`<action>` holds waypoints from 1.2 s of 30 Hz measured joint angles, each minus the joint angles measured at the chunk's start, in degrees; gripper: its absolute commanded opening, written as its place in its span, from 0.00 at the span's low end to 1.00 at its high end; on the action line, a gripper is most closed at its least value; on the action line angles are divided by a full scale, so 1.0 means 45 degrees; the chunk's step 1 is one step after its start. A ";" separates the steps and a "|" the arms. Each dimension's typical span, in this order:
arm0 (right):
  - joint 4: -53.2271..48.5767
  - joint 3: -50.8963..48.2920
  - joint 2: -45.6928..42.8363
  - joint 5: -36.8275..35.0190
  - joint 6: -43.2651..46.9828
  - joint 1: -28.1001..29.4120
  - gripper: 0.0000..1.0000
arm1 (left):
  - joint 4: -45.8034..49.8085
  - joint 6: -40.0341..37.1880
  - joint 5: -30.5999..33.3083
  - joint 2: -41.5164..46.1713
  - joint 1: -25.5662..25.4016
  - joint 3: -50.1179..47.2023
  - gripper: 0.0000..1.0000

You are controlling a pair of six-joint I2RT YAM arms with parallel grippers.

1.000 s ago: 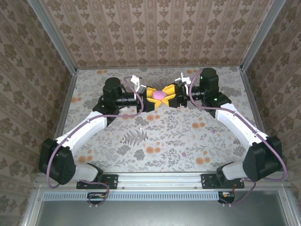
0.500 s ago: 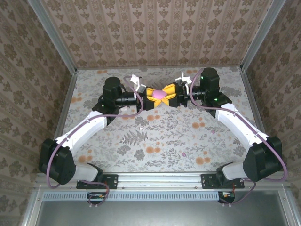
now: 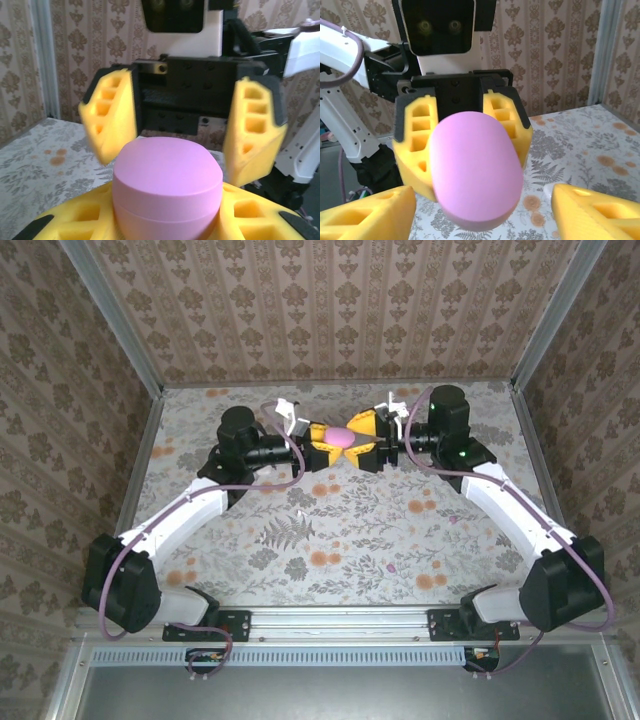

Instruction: Insert wireless bluetooth earbuds into charging case

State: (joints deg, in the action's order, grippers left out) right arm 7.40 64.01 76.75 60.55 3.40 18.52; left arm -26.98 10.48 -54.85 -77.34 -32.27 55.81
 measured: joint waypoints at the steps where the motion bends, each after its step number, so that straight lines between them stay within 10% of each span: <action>1: 0.0029 -0.0024 -0.0121 -0.0102 -0.0189 0.0000 0.77 | -0.0311 0.0068 0.0238 0.0024 0.0000 -0.0243 0.30; 17: -0.1530 0.0005 -0.0714 -0.1515 -0.3254 0.0000 0.74 | -0.5144 0.0758 0.2618 0.0044 -0.0325 -0.2297 0.29; 36: -0.2569 0.1093 0.0073 -0.1389 -0.3764 0.0053 0.71 | -0.6193 0.1341 0.2686 -0.0306 -0.0573 -0.2414 0.29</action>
State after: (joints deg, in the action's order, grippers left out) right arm -4.16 68.93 77.08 54.30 -13.54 18.76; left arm -54.85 16.51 -42.76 -78.72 -34.85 44.95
